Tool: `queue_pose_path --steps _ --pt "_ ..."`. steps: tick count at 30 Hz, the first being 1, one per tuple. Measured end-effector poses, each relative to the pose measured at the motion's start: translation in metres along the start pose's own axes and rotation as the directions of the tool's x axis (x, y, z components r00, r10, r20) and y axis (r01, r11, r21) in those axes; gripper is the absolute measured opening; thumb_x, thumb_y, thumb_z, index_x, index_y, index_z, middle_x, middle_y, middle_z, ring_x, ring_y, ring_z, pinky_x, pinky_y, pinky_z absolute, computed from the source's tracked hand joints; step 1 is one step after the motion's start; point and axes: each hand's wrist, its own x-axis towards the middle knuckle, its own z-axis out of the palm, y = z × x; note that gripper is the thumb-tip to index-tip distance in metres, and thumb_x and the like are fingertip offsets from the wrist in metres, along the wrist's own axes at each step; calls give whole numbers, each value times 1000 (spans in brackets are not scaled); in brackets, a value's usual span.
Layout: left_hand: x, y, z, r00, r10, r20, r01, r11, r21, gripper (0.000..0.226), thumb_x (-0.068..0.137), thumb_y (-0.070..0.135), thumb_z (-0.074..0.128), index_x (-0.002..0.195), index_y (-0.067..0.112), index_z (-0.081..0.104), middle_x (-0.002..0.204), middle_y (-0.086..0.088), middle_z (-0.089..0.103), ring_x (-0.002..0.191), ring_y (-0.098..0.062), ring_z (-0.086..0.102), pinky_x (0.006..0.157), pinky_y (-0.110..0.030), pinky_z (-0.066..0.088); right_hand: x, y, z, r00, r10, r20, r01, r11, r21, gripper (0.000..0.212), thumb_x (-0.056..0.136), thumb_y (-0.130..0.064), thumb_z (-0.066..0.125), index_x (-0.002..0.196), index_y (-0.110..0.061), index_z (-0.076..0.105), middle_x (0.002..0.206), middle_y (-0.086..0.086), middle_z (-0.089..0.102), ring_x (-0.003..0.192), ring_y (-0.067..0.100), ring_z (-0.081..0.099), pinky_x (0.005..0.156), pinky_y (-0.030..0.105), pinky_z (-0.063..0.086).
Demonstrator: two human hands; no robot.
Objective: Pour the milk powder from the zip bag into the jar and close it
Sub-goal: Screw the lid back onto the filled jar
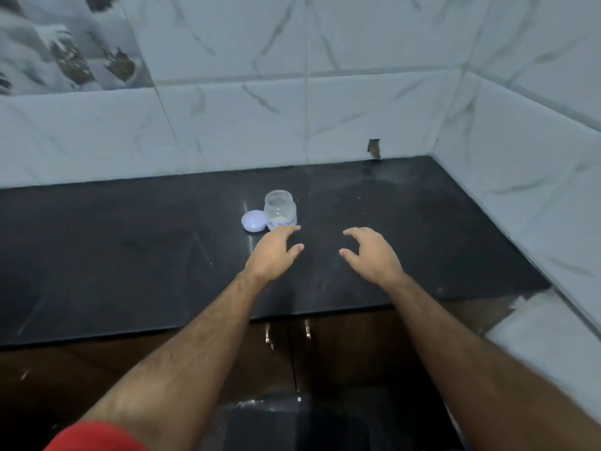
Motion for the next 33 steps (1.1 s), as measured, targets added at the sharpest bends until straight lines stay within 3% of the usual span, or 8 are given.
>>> queue_pose_path --steps 10,14,20,23,26,28,31,33 --pt "57 -55 -16 956 -270 -112 256 958 -127 57 91 23 68 144 12 51 142 -4 60 129 -19 57 96 -19 37 110 -18 45 987 15 161 -51 974 221 55 85 -27 74 137 -21 56 134 6 62 122 22 59 104 37 47" --pt "79 -66 -12 918 -370 -144 346 923 -165 61 88 20 73 144 10 49 145 -6 57 127 -20 58 102 -28 43 156 -15 63 969 26 246 -108 939 327 60 83 -20 76 139 -19 54 133 7 61 118 22 60 99 31 47" --pt "101 -71 0 872 -473 -128 426 860 -281 75 81 19 82 146 11 46 140 -5 60 121 -18 62 100 -29 45 205 -12 86 926 -14 377 -152 901 407 70 85 3 60 150 -15 40 145 11 53 129 25 54 95 25 44" --pt "110 -73 4 880 -462 -110 412 858 -308 75 76 22 86 141 21 50 127 1 65 111 -13 63 88 -22 42 218 -13 94 908 -36 418 -170 880 444 67 85 8 51 147 -15 45 143 9 56 126 24 56 96 28 46" --pt "119 -74 8 902 -421 -93 372 868 -328 76 71 26 89 137 27 53 125 13 62 112 -12 62 89 -22 46 225 -14 100 905 -68 420 -165 853 495 53 81 9 45 119 -23 61 114 1 73 92 13 64 69 22 48" --pt "121 -76 12 908 -405 -110 346 872 -346 75 65 28 91 129 39 55 118 25 61 112 -8 62 89 -19 47 226 -12 100 898 -42 438 -202 846 493 46 82 8 47 110 -23 64 95 -5 73 85 11 65 62 25 50" --pt "118 -77 14 905 -389 -175 314 886 -342 72 52 42 88 106 67 47 107 37 60 109 2 58 85 -18 48 222 -11 99 855 -26 519 -267 835 481 41 84 8 48 106 -21 67 92 -2 72 83 15 69 63 28 51" --pt "114 -80 13 894 -408 -187 334 883 -328 72 47 50 86 106 60 47 111 27 62 111 -3 58 88 -27 52 222 -12 99 831 -38 555 -271 844 463 40 88 4 42 105 -23 69 96 -1 74 85 17 73 64 28 51"
